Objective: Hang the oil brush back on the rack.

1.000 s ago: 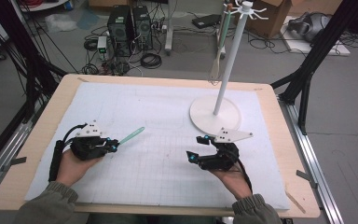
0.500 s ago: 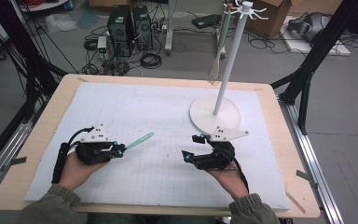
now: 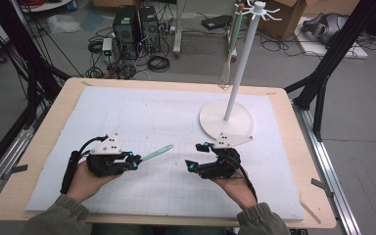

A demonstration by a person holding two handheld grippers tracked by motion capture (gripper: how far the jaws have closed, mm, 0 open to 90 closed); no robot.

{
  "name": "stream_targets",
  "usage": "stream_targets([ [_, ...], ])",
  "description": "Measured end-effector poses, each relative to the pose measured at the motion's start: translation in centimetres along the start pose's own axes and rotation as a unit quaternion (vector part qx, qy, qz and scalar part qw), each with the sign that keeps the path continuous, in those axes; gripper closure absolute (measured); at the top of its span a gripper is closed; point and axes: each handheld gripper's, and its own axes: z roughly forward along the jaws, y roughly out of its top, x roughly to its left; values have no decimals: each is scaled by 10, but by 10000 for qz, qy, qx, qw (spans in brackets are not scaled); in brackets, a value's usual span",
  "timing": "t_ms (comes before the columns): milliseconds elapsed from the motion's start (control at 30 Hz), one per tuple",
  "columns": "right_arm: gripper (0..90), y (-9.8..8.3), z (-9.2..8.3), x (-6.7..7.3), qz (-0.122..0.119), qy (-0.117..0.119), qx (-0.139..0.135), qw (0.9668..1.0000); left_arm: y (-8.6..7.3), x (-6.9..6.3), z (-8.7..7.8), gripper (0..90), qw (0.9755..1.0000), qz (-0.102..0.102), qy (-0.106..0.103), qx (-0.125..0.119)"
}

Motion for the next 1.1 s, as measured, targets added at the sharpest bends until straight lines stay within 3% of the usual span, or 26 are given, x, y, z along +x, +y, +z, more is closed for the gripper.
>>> stream_targets([
  [467,300,2,15,2,24,174,115,9998,10,-11,4,818,9995,205,-218,-102],
  [1100,439,3,32,2,182,698,210,9972,17,-23,12,818,9980,378,-496,-141],
])
